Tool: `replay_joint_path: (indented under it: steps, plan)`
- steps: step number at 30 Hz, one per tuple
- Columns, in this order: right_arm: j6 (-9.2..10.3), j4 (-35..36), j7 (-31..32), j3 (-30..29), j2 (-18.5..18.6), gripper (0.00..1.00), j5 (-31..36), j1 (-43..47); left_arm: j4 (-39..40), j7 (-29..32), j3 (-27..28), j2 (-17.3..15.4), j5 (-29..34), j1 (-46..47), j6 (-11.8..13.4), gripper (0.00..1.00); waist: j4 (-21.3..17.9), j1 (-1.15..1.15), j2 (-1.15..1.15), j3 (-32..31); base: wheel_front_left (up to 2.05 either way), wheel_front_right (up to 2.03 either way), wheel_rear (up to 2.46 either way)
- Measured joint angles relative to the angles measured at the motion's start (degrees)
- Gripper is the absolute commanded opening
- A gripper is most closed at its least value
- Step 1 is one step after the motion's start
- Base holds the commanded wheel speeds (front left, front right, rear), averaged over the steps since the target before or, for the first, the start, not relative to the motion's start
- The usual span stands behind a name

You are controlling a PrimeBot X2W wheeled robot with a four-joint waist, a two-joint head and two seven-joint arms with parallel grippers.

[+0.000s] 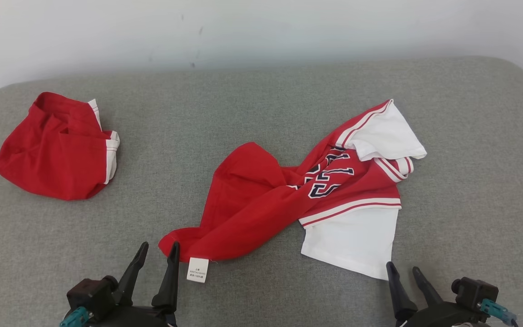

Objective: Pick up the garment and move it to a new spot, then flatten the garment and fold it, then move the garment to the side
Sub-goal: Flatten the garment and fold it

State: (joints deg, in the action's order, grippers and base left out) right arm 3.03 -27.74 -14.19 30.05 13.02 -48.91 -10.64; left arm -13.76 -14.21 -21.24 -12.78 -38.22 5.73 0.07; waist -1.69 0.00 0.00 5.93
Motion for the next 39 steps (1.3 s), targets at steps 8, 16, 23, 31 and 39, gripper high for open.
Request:
replay_joint_path:
  steps: [8,16,23,31,39]
  plan:
    - [0.07,-2.5,1.4,-0.1,-2.1,1.00,-1.5,-1.1,0.2,0.3,-0.1,-0.1,0.1,0.1,0.0,1.00,0.5,0.00,0.00,0.4,0.00,0.00,0.00]
    - [0.49,-5.7,2.7,-1.0,-3.5,1.00,-3.1,-2.5,0.6,0.3,-0.2,-0.2,0.3,0.9,-0.1,1.00,0.8,0.00,0.00,0.7,0.00,0.00,0.00]
    - [0.24,-7.5,3.8,-1.5,-4.5,0.96,-4.7,-4.5,0.6,0.3,-0.2,-0.2,0.3,1.0,-0.1,1.00,1.2,0.00,0.00,1.0,0.00,0.00,0.00]
    - [-1.05,-10.0,6.1,-0.8,-5.8,0.09,-5.6,-6.9,0.6,0.5,-0.2,-0.2,0.3,1.2,-0.1,1.00,1.5,0.00,0.00,1.5,0.00,0.00,0.00]
    - [-2.63,-11.2,6.7,-0.4,-6.9,0.00,-6.1,-7.6,0.6,0.5,-0.2,-0.2,0.3,1.5,-0.1,1.00,1.6,0.00,0.00,1.3,0.00,0.00,0.00]
